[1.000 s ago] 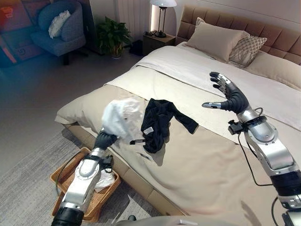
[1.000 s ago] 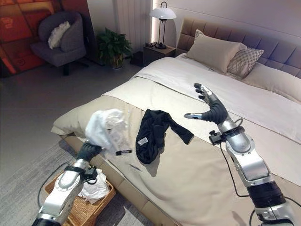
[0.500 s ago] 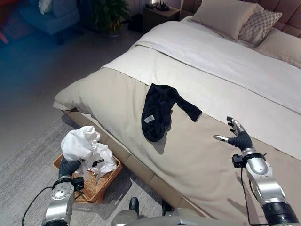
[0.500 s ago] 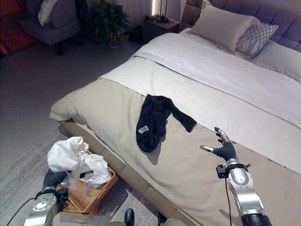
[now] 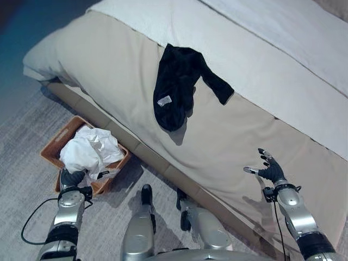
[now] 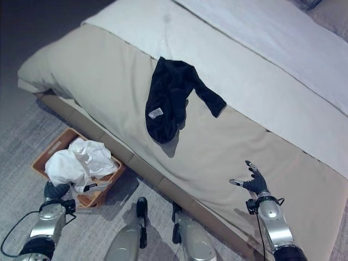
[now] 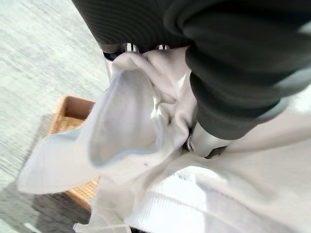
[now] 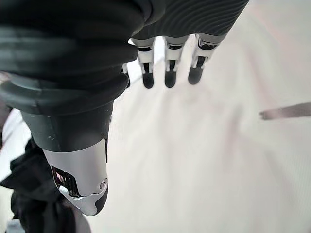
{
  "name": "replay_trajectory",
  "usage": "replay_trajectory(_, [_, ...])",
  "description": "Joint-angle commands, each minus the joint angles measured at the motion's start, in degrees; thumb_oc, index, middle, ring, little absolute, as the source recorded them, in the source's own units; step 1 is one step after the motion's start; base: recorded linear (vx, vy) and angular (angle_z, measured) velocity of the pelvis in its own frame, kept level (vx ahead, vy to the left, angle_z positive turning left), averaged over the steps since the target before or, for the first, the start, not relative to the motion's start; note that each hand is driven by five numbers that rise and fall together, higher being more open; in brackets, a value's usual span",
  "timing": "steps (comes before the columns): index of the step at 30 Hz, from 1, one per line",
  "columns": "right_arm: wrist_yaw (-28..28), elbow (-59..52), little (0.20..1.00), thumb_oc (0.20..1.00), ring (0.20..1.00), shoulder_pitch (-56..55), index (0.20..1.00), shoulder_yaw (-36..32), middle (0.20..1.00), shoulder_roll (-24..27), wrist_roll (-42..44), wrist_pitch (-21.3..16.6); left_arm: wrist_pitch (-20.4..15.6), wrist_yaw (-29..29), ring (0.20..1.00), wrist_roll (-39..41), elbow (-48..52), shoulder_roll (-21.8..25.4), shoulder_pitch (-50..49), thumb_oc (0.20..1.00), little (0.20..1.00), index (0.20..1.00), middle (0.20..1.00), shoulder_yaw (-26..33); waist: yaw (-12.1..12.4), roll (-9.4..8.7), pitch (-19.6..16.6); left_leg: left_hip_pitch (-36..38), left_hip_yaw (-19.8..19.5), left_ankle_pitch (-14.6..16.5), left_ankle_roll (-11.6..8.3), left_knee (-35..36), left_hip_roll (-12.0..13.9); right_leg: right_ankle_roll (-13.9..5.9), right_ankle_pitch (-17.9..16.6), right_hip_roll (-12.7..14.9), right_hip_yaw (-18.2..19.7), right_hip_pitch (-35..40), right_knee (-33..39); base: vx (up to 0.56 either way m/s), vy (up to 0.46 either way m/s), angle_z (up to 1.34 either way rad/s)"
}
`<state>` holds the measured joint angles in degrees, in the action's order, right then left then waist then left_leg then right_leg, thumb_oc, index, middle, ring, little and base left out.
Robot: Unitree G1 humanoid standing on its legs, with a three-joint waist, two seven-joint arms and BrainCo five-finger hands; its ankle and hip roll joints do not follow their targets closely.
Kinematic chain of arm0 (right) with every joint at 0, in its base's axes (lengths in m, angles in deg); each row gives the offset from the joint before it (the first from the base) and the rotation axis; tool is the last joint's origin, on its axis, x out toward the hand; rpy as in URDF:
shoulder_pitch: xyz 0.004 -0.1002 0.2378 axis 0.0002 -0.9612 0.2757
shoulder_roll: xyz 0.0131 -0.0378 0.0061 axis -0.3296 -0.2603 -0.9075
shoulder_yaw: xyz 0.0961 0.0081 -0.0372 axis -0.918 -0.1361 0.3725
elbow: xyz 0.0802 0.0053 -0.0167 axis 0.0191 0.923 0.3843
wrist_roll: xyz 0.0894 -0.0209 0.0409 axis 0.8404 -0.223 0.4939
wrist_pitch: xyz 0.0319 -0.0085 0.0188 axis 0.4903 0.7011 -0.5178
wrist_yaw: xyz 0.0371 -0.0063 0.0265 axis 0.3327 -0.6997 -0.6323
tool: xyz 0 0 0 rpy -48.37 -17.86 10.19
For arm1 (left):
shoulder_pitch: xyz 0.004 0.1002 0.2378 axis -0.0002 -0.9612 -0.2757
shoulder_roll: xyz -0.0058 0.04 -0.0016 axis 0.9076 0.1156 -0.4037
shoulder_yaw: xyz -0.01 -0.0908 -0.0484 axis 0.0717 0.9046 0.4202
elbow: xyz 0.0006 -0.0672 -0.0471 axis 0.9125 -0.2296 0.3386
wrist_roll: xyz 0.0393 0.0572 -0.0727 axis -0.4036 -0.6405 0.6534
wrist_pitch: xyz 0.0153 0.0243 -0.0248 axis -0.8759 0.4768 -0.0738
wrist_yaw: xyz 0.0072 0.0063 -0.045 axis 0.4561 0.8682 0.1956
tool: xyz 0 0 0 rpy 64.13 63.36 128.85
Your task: Pick up clothes into the bucket
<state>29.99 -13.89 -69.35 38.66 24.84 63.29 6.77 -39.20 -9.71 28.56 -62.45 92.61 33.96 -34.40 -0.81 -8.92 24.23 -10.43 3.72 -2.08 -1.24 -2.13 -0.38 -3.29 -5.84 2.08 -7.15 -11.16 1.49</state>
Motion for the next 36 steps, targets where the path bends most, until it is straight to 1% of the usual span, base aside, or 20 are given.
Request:
replay_trajectory(1, [2.4,-1.3,1.0,1.0,1.0,2.2,1.0,2.0,1.0,0.8,2.2,-3.1,-1.2,3.6,1.0,0.7,-3.2,4.0,3.4,1.0,1.0,1.0,1.0,-0.4,-0.6,-0.57,-1.2,-4.5,-0.6,2.1,1.66,-4.7,0.0,-3.85,-0.9,4.9,-2.6,-5.1,-5.6,-0.04,0.002,0.11])
replay_trajectory(8, [3.8,-0.7,1.0,1.0,1.0,3.6,1.0,3.5,1.0,0.9,3.3,-3.5,0.5,5.5,1.0,0.7,-7.0,4.3,6.8,1.0,1.0,1.0,1.0,-1.6,-0.9,-0.64,0.6,-6.4,-1.1,2.0,1.54,-5.3,0.1,-3.66,-1.0,5.0,-2.7,-6.8,-5.9,0.0,0.004,0.05])
replay_trajectory(11, [4.3,-0.6,1.0,1.0,1.0,3.7,1.0,3.5,1.0,0.9,3.5,-3.4,1.1,6.8,1.0,1.5,-8.1,3.4,6.5,1.0,1.0,1.0,1.0,-0.7,-1.0,-0.49,0.8,-6.7,-1.2,2.2,1.52,-5.5,0.1,-3.57,-0.8,4.9,-2.5,-7.0,-6.0,0.0,0.0,0.0])
replay_trajectory(16, [5.0,-1.0,1.0,1.0,1.0,3.6,1.0,2.8,1.0,1.1,4.1,-3.0,1.0,8.3,1.0,5.9,-8.2,1.2,5.4,1.0,1.0,1.0,1.0,2.2,-1.1,-0.06,1.1,-6.8,-1.5,2.4,1.47,-5.7,0.1,-3.28,-0.3,4.7,-2.3,-7.4,-6.4,0.0,0.0,0.0])
replay_trajectory(17, [5.1,-1.3,1.0,1.0,1.0,3.5,1.0,2.5,1.0,1.2,4.1,-2.9,0.8,8.4,1.0,6.6,-7.3,0.8,5.1,1.0,1.0,1.0,1.0,2.5,-1.1,-0.02,1.1,-6.9,-1.6,2.4,1.46,-5.7,0.0,-3.24,-0.2,4.6,-2.4,-7.4,-6.6,0.0,-0.037,0.0])
replay_trajectory(19, [5.5,-1.3,1.0,1.0,1.0,3.7,1.0,2.3,1.0,1.1,4.5,-2.8,0.0,7.9,1.0,10.2,-9.1,-0.1,5.2,1.0,1.0,1.0,1.0,3.9,-1.1,0.11,1.2,-6.8,-1.8,2.3,1.45,-5.6,0.0,-3.11,0.0,4.5,-2.5,-7.4,-6.7,0.0,-0.033,0.0])
replay_trajectory(21, [6.0,-1.3,1.0,1.0,1.0,3.7,1.0,1.9,1.0,0.8,4.9,-2.8,0.1,7.5,1.0,10.6,-9.5,-0.6,5.1,1.0,1.0,1.0,1.0,3.9,-1.1,0.28,1.3,-6.8,-2.0,2.2,1.38,-5.5,0.0,-3.03,0.1,4.5,-2.6,-7.5,-6.8,0.01,-0.039,0.02])
replay_trajectory(25, [7.4,-2.3,1.0,1.0,1.0,3.9,1.0,0.6,1.0,0.3,5.6,-3.1,0.4,6.9,1.0,8.8,-8.9,-2.5,3.4,1.0,1.0,1.0,1.0,2.2,-1.0,0.84,1.3,-7.0,-2.3,2.0,1.32,-5.5,0.0,-2.85,0.5,4.6,-2.8,-7.7,-7.1,0.01,-0.039,0.03])
replay_trajectory(26, [8.6,-3.6,1.0,1.0,1.0,5.0,1.0,-0.1,1.0,0.2,5.4,-3.6,0.5,6.1,1.0,7.4,-9.4,-4.5,2.7,1.0,1.0,1.0,1.0,0.3,-0.8,1.52,1.3,-7.0,-2.5,2.0,1.36,-5.4,-0.2,-2.66,1.2,4.8,-2.9,-7.8,-7.9,0.02,-0.038,0.03])
replay_trajectory(28, [9.6,-5.6,1.0,1.0,1.0,6.3,1.0,-0.6,1.0,0.4,5.1,-4.0,0.3,4.7,1.0,6.6,-8.8,-6.7,1.8,1.0,1.0,1.0,1.0,-2.1,-0.7,2.42,1.3,-7.0,-2.7,2.0,1.5,-5.3,-0.4,-2.39,2.1,5.0,-2.9,-8.3,-9.3,0.02,-0.054,0.07])
replay_trajectory(30, [10.5,-9.2,1.0,1.0,1.0,7.7,1.0,-1.3,1.0,1.0,4.3,-4.7,0.4,3.5,1.0,4.3,-8.7,-9.1,0.1,1.0,1.0,1.0,1.0,-5.3,-0.6,3.73,1.6,-7.2,-3.1,1.9,1.76,-5.6,-0.7,-2.05,3.4,5.5,-2.7,-9.5,-12.3,0.0,-0.049,0.11])
replay_trajectory(32, [11.2,-10.9,1.0,1.0,1.0,9.4,1.0,-1.3,1.0,2.0,2.6,-5.2,0.8,2.2,1.0,1.3,-9.0,-10.5,-0.8,1.0,1.0,1.0,1.0,-8.8,-0.4,5.01,1.7,-7.7,-3.8,1.6,1.82,-5.9,-1.1,-1.6,4.9,6.0,-2.6,-10.9,-15.0,-0.01,-0.048,0.17])
replay_trajectory(33, [11.8,-11.9,1.0,1.0,1.0,11.0,1.0,-1.0,1.0,3.1,0.9,-5.1,0.9,0.8,1.0,-1.5,-8.5,-10.8,-1.4,1.0,1.0,1.0,1.0,-11.7,-0.1,5.85,1.7,-8.1,-4.3,1.4,1.84,-6.0,-1.3,-1.34,5.8,6.2,-2.6,-11.6,-16.6,-0.02,-0.053,0.19])
replay_trajectory(35, [12.6,-12.6,1.0,1.0,1.0,13.3,1.0,-0.5,1.0,5.3,-2.2,-5.0,0.5,-0.6,1.0,-4.2,-7.1,-11.1,-2.3,1.0,1.0,1.0,1.0,-15.0,0.4,7.1,1.9,-9.0,-5.3,0.8,1.73,-6.4,-2.0,-0.9,7.3,6.9,-3.1,-12.7,-19.1,-0.02,-0.066,0.19])
replay_trajectory(36, [12.6,-12.6,1.0,1.0,1.0,13.3,1.0,-0.5,1.0,5.3,-2.2,-5.0,0.5,-0.6,1.0,-4.3,-7.1,-11.1,-2.3,1.0,1.0,1.0,1.0,-15.0,0.3,7.13,1.9,-9.1,-5.3,0.9,1.73,-6.4,-2.0,-0.9,7.4,6.9,-3.1,-12.8,-19.2,-0.03,-0.124,0.36])
